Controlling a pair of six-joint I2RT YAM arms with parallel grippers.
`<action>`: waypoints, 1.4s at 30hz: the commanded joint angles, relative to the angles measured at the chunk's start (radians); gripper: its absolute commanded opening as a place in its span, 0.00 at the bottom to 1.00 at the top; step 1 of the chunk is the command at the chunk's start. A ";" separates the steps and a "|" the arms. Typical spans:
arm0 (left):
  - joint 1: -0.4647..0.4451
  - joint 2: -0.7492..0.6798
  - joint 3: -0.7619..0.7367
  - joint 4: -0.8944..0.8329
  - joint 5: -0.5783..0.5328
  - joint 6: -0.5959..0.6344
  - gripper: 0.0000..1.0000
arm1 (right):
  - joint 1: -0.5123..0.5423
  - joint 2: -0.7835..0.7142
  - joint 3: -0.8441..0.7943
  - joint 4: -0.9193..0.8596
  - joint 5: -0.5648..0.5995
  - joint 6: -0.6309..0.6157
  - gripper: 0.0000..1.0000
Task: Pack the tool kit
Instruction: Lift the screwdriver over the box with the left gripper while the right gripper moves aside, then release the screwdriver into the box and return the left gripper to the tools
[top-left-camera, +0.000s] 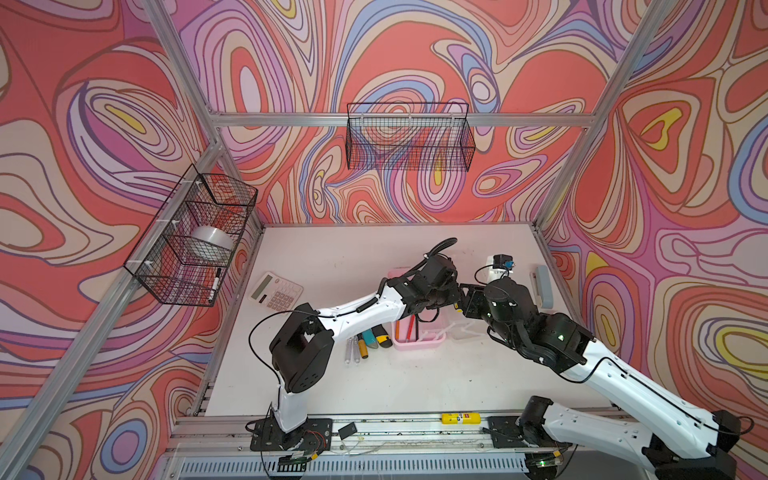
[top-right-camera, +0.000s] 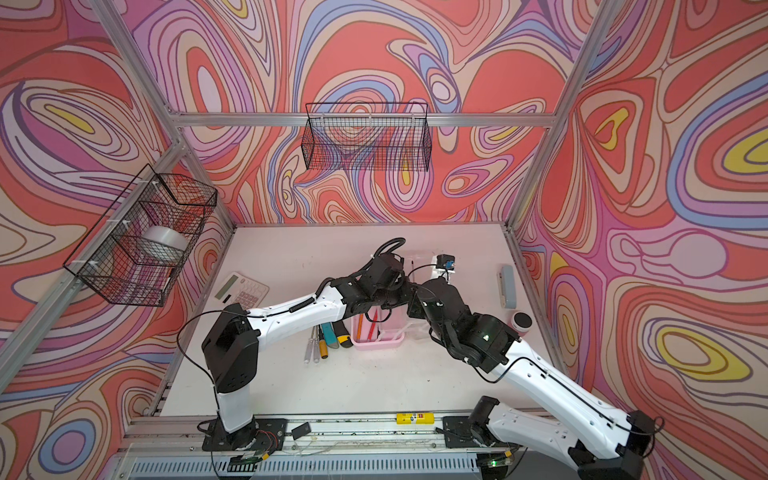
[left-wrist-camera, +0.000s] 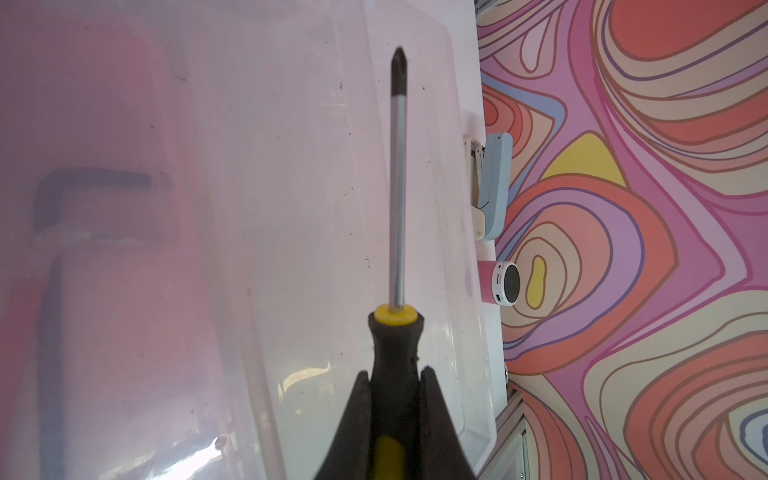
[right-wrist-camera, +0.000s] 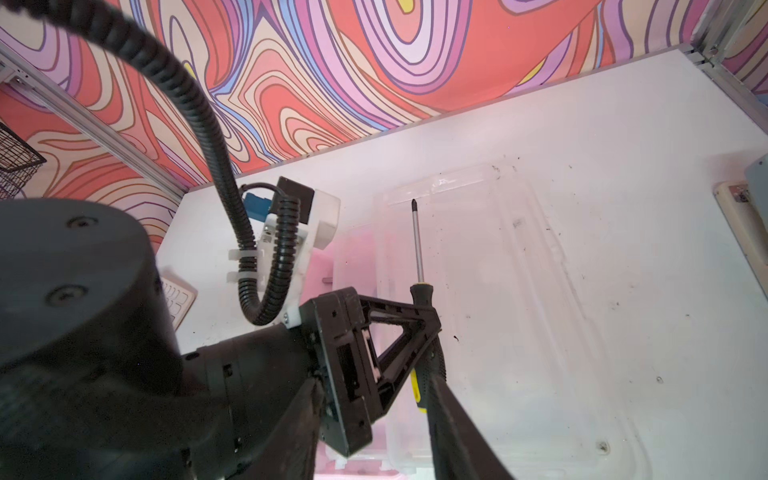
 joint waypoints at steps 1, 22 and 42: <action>0.000 0.017 0.019 -0.007 -0.017 -0.005 0.35 | -0.007 0.015 0.004 0.006 -0.009 -0.015 0.45; 0.047 -0.419 -0.264 -0.142 -0.230 0.228 0.57 | -0.010 0.199 0.158 -0.086 -0.051 -0.059 0.47; 0.473 -0.987 -0.805 -0.312 -0.152 0.174 0.60 | 0.217 0.768 0.527 -0.063 -0.221 -0.111 0.49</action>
